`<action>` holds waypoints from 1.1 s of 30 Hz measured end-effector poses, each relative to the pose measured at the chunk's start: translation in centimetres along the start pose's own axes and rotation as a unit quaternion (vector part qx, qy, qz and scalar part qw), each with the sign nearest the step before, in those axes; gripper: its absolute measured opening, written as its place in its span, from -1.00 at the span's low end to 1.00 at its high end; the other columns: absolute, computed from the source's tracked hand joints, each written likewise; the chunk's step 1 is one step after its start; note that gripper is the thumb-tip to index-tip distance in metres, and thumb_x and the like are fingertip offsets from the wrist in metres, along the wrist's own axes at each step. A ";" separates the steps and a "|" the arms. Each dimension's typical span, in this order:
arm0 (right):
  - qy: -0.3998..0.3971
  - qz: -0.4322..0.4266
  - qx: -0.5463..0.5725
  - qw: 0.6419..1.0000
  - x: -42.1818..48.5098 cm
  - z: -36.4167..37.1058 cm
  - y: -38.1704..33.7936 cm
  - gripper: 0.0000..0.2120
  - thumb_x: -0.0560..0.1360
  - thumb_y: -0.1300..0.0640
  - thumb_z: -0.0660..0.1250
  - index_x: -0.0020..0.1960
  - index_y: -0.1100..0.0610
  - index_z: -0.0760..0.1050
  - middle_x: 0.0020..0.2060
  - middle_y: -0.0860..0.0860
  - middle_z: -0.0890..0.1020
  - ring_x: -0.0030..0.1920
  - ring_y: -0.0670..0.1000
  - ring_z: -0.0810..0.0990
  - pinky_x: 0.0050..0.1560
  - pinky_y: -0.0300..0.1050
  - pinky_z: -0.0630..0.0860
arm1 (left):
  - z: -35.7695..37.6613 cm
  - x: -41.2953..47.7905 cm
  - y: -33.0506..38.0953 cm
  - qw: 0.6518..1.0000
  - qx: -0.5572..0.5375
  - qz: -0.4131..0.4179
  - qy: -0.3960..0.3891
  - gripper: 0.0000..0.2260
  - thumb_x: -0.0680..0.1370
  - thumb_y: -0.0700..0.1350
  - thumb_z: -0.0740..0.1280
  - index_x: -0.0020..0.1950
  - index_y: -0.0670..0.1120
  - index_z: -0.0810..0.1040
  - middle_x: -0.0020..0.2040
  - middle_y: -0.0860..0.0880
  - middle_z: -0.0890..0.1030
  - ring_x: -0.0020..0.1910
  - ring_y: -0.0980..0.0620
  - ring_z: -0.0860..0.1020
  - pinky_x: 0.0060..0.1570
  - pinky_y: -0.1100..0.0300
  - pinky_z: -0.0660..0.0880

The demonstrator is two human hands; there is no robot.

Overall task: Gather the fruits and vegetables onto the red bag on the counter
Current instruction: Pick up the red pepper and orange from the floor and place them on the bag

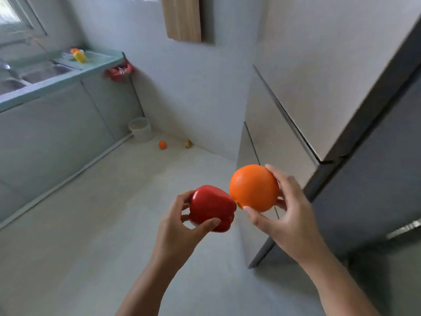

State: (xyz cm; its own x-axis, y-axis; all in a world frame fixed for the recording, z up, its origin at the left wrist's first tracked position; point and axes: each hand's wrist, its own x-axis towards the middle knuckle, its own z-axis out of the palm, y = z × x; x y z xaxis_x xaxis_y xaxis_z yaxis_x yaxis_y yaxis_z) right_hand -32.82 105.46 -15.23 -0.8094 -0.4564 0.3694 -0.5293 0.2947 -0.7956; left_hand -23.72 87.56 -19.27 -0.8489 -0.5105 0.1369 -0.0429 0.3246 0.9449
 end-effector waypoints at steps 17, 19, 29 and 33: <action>-0.115 -0.006 0.098 0.989 13.7 21.4 -0.6 -0.28 0.16 -0.20 0.39 0.29 -0.15 0.27 0.13 -0.27 0.37 0.07 -0.26 0.45 -0.06 -0.42 0.47 | -15.6 8.5 -9.7 0.980 0.022 -0.067 0.185 -0.52 0.18 0.07 0.51 0.04 0.19 0.45 0.01 0.12 0.57 -0.01 0.17 0.54 -0.10 0.33 0.50; -0.126 -0.014 0.112 0.986 16.9 23.9 -0.2 -0.31 0.16 -0.20 0.40 0.25 -0.23 0.26 0.13 -0.28 0.37 0.06 -0.23 0.47 -0.06 -0.38 0.49 | -16.9 11.1 -10.3 0.977 0.025 -0.067 0.203 -0.51 0.16 0.15 0.47 0.05 0.18 0.46 0.00 0.13 0.57 -0.01 0.18 0.54 -0.11 0.36 0.48; -0.178 -0.078 0.151 0.969 35.8 33.1 0.2 -0.27 0.20 -0.11 0.45 0.30 -0.15 0.24 0.17 -0.31 0.32 0.14 -0.17 0.45 -0.05 -0.41 0.48 | -22.7 27.9 -11.4 0.957 0.073 -0.063 0.275 -0.51 0.13 0.18 0.44 0.02 0.16 0.46 -0.02 0.14 0.57 -0.02 0.17 0.54 -0.09 0.26 0.51; -0.194 -0.063 0.172 0.964 40.9 36.2 0.6 -0.32 0.17 -0.20 0.40 0.25 -0.26 0.23 0.16 -0.27 0.36 0.09 -0.16 0.49 -0.07 -0.42 0.47 | -24.2 32.3 -12.8 0.950 0.064 -0.070 0.296 -0.51 0.13 0.18 0.44 0.01 0.13 0.48 -0.04 0.13 0.58 -0.06 0.18 0.55 -0.10 0.26 0.51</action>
State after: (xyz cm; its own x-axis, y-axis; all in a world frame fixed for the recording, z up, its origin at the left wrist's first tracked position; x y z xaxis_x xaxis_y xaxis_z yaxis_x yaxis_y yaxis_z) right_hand -57.01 56.63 -17.96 -0.5530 -0.7697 0.3191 -0.4481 -0.0482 -0.8927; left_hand -37.83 47.71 -19.77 -0.3866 -0.9020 0.1921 -0.2299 0.2960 0.9271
